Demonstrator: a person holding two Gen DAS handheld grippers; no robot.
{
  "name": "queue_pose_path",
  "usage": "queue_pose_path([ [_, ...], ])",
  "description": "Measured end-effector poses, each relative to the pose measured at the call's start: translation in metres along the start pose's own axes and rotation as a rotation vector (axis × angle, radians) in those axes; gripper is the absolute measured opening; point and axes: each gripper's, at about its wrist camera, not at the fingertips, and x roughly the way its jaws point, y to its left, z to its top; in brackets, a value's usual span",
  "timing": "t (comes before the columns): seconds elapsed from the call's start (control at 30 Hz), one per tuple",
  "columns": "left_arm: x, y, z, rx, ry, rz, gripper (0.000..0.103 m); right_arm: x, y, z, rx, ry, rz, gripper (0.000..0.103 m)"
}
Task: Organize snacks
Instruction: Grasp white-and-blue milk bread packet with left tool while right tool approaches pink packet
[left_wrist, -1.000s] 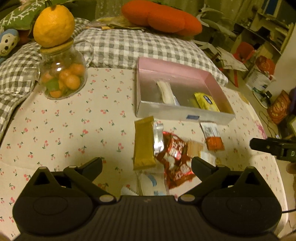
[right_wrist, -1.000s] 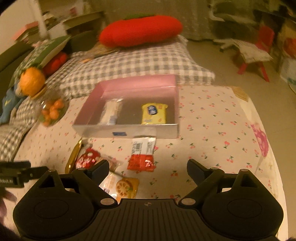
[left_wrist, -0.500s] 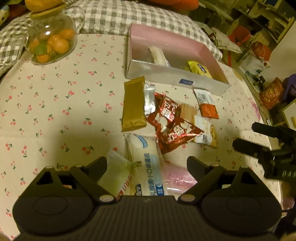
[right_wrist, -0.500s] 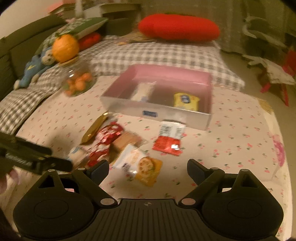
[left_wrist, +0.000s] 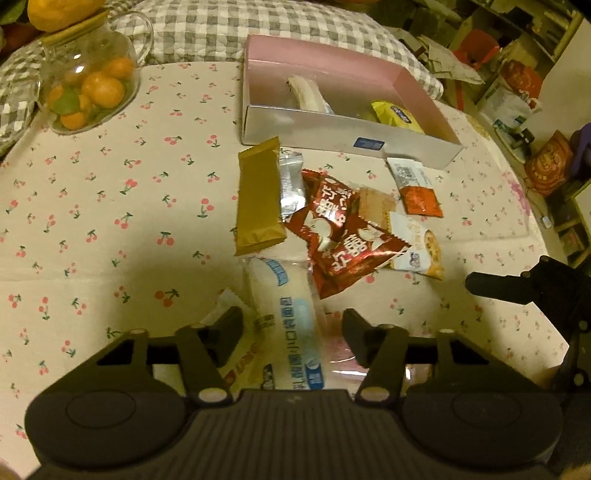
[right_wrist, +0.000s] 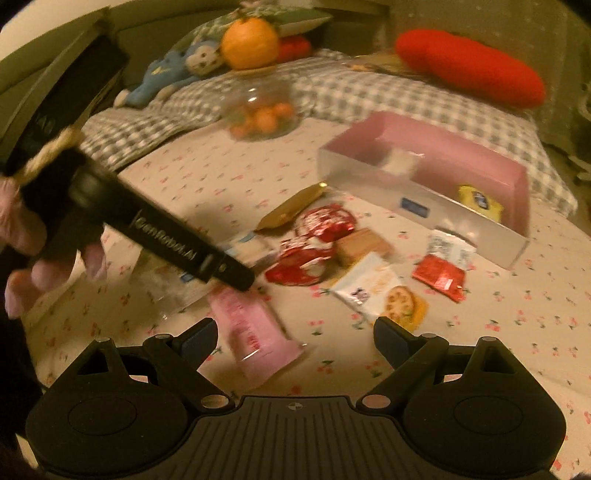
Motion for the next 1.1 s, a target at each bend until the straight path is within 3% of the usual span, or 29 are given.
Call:
queue_pose_path([
  [0.27, -0.003, 0.007, 0.000, -0.023, 0.007, 0.003, 0.031, 0.018, 0.007, -0.003, -0.020, 0.056, 0.015, 0.093],
  [0.8, -0.013, 0.014, 0.002, -0.057, -0.013, -0.019, 0.027, 0.036, 0.026, 0.003, -0.076, 0.106, 0.063, 0.090],
  [1.1, -0.015, 0.017, 0.002, -0.064, -0.018, -0.020, 0.027, 0.044, 0.029, 0.004, -0.090, 0.110, 0.037, 0.076],
])
